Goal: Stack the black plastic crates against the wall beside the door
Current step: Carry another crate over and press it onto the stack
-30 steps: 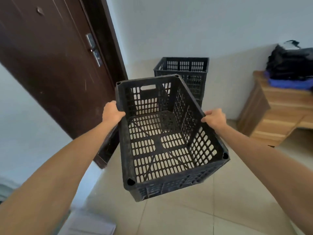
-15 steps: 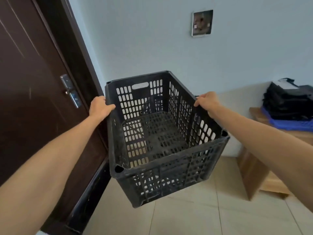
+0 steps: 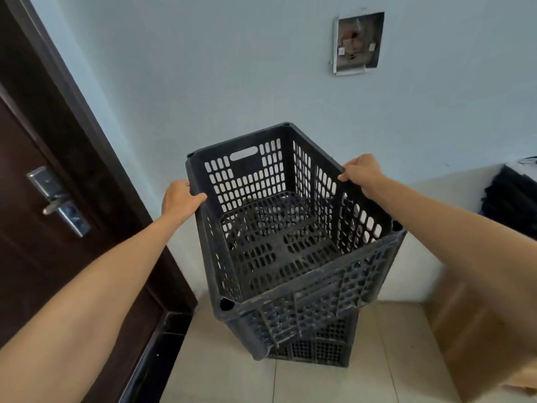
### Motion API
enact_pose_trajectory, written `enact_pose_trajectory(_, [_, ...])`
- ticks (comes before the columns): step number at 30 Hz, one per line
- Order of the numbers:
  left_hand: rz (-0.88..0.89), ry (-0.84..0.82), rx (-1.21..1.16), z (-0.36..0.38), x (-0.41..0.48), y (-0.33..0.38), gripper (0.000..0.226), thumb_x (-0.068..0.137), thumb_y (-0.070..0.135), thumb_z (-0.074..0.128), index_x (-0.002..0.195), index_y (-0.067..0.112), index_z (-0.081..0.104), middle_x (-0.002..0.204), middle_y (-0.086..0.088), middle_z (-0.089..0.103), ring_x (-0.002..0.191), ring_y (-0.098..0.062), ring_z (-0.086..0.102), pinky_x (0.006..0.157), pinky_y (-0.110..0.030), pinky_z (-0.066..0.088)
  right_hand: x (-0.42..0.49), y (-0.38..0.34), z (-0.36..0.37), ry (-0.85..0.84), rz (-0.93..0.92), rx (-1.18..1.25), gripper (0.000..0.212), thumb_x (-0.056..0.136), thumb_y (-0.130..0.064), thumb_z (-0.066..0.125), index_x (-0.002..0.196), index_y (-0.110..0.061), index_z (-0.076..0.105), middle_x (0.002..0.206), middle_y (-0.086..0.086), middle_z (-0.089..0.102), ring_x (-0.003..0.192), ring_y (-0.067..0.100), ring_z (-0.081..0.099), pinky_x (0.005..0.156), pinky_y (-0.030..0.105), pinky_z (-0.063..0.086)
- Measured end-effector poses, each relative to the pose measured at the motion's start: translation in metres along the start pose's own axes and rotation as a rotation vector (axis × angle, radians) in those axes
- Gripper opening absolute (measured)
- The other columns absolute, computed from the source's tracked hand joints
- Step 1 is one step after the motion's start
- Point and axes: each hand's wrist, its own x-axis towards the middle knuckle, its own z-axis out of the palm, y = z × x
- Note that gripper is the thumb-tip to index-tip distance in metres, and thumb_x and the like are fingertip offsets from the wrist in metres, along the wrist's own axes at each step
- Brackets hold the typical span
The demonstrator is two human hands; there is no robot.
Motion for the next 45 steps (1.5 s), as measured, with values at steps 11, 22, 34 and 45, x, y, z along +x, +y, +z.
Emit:
enact_pose_trajectory(11, [-0.022,-0.1,0.073,0.065,0.132,0.001,0.023,0.082,0.021,0.067,0.086,-0.002,0.069,0.084,-0.018,0.072,0.083,-0.035,0.067,0.077,-0.048,0.057,0.124,-0.007,0.05,-0.05,0.014,-0.074,0.025,0.081,0.001,0.071,0.105,0.008,0.068,0.109,0.019,0.069,0.089,0.023,0.062,0.084,0.032,0.05])
enact_pose_trajectory(22, [-0.064,0.002,0.152,0.082,0.131,0.0,0.028,0.096,0.029,0.054,0.114,0.011,0.065,0.109,-0.01,0.066,0.091,-0.022,0.057,0.076,-0.036,0.044,0.155,0.01,0.058,-0.232,-0.098,-0.066,0.012,0.083,0.002,0.064,0.088,-0.007,0.07,0.082,0.007,0.063,0.08,0.02,0.06,0.066,0.025,0.047])
enact_pose_trajectory(34, [0.44,-0.123,0.84,0.054,0.123,-0.007,0.062,0.1,0.021,0.054,0.154,0.035,0.027,0.117,-0.008,0.062,0.104,-0.027,0.06,0.087,-0.042,0.052,0.139,0.013,0.046,-0.258,-0.598,-0.88,0.04,0.102,-0.035,0.038,0.132,-0.008,0.041,0.127,0.02,0.055,0.101,0.033,0.052,0.08,0.043,0.046])
enact_pose_trajectory(45, [0.897,-0.211,0.911,0.048,0.162,-0.04,0.086,0.09,0.006,0.066,0.158,0.032,0.021,0.152,-0.001,0.045,0.138,-0.025,0.045,0.106,-0.041,0.041,0.002,-0.063,0.143,-0.508,-0.903,-0.914,0.07,0.098,-0.053,0.032,0.155,-0.024,0.002,0.16,0.007,0.02,0.147,0.032,0.012,0.117,0.051,0.02])
